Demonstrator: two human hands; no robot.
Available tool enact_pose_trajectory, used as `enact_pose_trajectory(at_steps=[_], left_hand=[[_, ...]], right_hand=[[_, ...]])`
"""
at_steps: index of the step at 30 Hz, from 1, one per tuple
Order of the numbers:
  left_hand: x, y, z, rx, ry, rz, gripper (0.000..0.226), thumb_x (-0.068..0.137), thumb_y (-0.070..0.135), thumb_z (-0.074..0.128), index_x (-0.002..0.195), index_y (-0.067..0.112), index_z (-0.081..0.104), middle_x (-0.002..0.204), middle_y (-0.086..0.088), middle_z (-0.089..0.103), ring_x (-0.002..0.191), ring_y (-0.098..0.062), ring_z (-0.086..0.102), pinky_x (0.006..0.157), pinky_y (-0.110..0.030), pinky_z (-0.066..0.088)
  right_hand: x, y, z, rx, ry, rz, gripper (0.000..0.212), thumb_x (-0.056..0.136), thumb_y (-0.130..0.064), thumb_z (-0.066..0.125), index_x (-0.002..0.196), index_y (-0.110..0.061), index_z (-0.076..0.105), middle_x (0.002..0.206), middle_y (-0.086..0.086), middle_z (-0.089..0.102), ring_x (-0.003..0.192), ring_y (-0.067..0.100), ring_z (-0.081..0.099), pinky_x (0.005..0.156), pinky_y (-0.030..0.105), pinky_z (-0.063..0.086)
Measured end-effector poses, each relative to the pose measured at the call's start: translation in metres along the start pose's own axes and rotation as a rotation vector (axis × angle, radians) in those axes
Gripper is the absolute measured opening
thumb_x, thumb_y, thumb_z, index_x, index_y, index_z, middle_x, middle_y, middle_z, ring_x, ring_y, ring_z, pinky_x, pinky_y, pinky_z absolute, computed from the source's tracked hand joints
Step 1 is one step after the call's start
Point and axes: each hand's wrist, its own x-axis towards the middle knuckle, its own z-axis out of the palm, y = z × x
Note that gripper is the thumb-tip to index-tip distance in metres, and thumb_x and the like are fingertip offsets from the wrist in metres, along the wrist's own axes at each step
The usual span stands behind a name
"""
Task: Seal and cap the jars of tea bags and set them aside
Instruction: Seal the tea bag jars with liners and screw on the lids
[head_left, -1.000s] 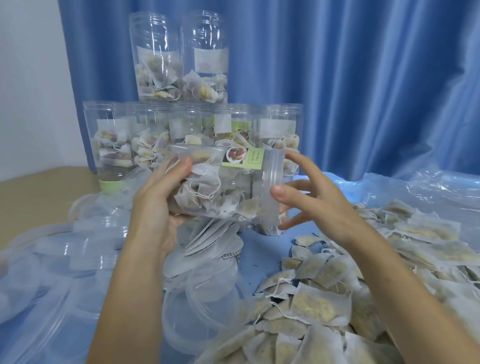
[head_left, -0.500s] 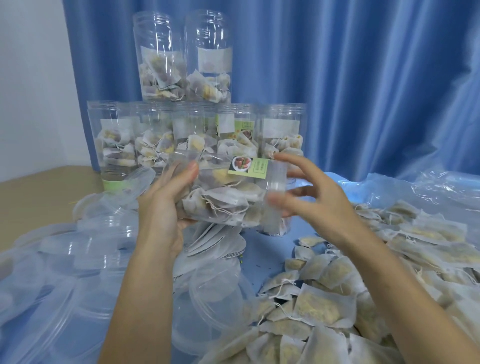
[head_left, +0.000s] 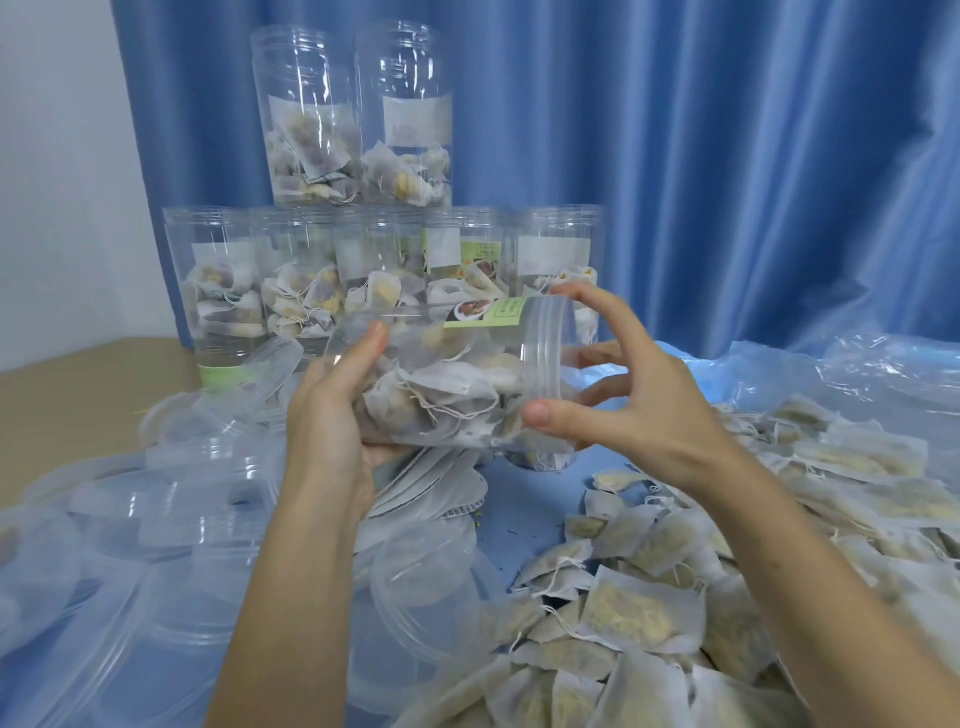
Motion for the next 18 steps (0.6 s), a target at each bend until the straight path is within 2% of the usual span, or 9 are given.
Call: enact_pose_trajectory(at_steps=[2, 4, 6, 8, 10, 13, 14, 16, 18], left_hand=[[-0.001, 0.0, 0.0, -0.022, 0.037, 0.022, 0.048, 0.077, 0.039, 0.067, 0.113, 0.008, 0.062, 0.111, -0.016, 0.069, 0.093, -0.034, 0.069, 0.076, -0.062, 0.053], [0.0, 0.002, 0.0, -0.065, 0.053, 0.044, 0.04, 0.077, 0.039, 0.067, 0.108, 0.014, 0.062, 0.113, -0.016, 0.068, 0.094, -0.033, 0.069, 0.077, -0.062, 0.053], [-0.001, 0.005, 0.003, -0.085, 0.039, 0.029, 0.04, 0.075, 0.042, 0.068, 0.106, 0.017, 0.064, 0.109, -0.013, 0.07, 0.094, -0.031, 0.07, 0.076, -0.062, 0.053], [-0.004, 0.007, 0.006, -0.073, 0.017, 0.01, 0.033, 0.074, 0.043, 0.068, 0.099, 0.021, 0.068, 0.1, -0.009, 0.074, 0.091, -0.029, 0.071, 0.076, -0.06, 0.054], [-0.005, 0.011, 0.007, -0.033, -0.01, 0.02, 0.028, 0.076, 0.046, 0.066, 0.092, 0.023, 0.068, 0.094, -0.006, 0.075, 0.087, -0.027, 0.072, 0.075, -0.056, 0.056], [-0.01, 0.018, 0.009, 0.189, 0.04, 0.068, 0.054, 0.077, 0.06, 0.06, 0.111, 0.018, 0.06, 0.108, -0.004, 0.07, 0.096, -0.025, 0.068, 0.078, -0.043, 0.055], [-0.013, 0.018, 0.009, 0.348, 0.151, 0.164, 0.055, 0.081, 0.059, 0.058, 0.116, 0.016, 0.057, 0.114, -0.005, 0.065, 0.102, -0.023, 0.063, 0.082, -0.037, 0.049], [-0.025, 0.021, 0.009, 0.75, 0.318, 0.564, 0.037, 0.091, 0.03, 0.055, 0.125, 0.013, 0.05, 0.13, -0.008, 0.051, 0.117, -0.023, 0.049, 0.092, -0.025, 0.035], [-0.037, 0.024, 0.008, 1.058, 0.094, 0.777, 0.061, 0.082, -0.002, 0.051, 0.139, 0.018, 0.038, 0.146, -0.005, 0.035, 0.135, -0.024, 0.031, 0.11, -0.027, 0.023]], right_hand=[[0.0, 0.0, 0.004, -0.021, 0.049, -0.006, 0.085, 0.045, -0.07, 0.073, 0.121, -0.064, 0.035, 0.103, -0.019, 0.058, 0.071, 0.004, 0.068, 0.07, 0.015, 0.051], [0.003, 0.002, 0.01, 0.081, 0.059, 0.028, 0.1, 0.044, -0.068, 0.074, 0.133, -0.056, 0.031, 0.111, -0.02, 0.057, 0.081, 0.0, 0.067, 0.069, 0.009, 0.048], [0.005, 0.005, 0.018, 0.333, 0.016, 0.088, 0.121, 0.041, -0.057, 0.08, 0.145, -0.045, 0.018, 0.127, -0.012, 0.051, 0.098, 0.005, 0.064, 0.077, 0.019, 0.053], [0.005, 0.006, 0.026, 0.52, 0.004, 0.106, 0.129, 0.038, -0.044, 0.084, 0.146, -0.041, 0.014, 0.137, -0.005, 0.047, 0.114, 0.014, 0.059, 0.092, 0.033, 0.051], [0.006, 0.003, 0.029, 0.618, 0.049, 0.097, 0.121, 0.035, -0.04, 0.087, 0.14, -0.039, 0.028, 0.141, 0.001, 0.046, 0.121, 0.022, 0.055, 0.098, 0.041, 0.048], [0.006, -0.002, 0.029, 0.679, 0.144, 0.105, 0.104, 0.028, -0.057, 0.089, 0.122, -0.046, 0.045, 0.141, 0.0, 0.048, 0.128, 0.021, 0.049, 0.103, 0.048, 0.043], [0.006, -0.004, 0.03, 0.667, 0.173, 0.114, 0.102, 0.029, -0.06, 0.088, 0.121, -0.047, 0.046, 0.139, -0.004, 0.05, 0.127, 0.017, 0.049, 0.103, 0.046, 0.043], [0.005, -0.01, 0.036, 0.556, 0.202, 0.087, 0.105, 0.034, -0.059, 0.085, 0.129, -0.044, 0.043, 0.133, -0.02, 0.052, 0.12, -0.001, 0.052, 0.099, 0.028, 0.047], [0.003, -0.016, 0.046, 0.521, 0.211, 0.097, 0.111, 0.036, -0.058, 0.081, 0.137, -0.04, 0.039, 0.131, -0.025, 0.051, 0.118, -0.005, 0.051, 0.099, 0.026, 0.046]])
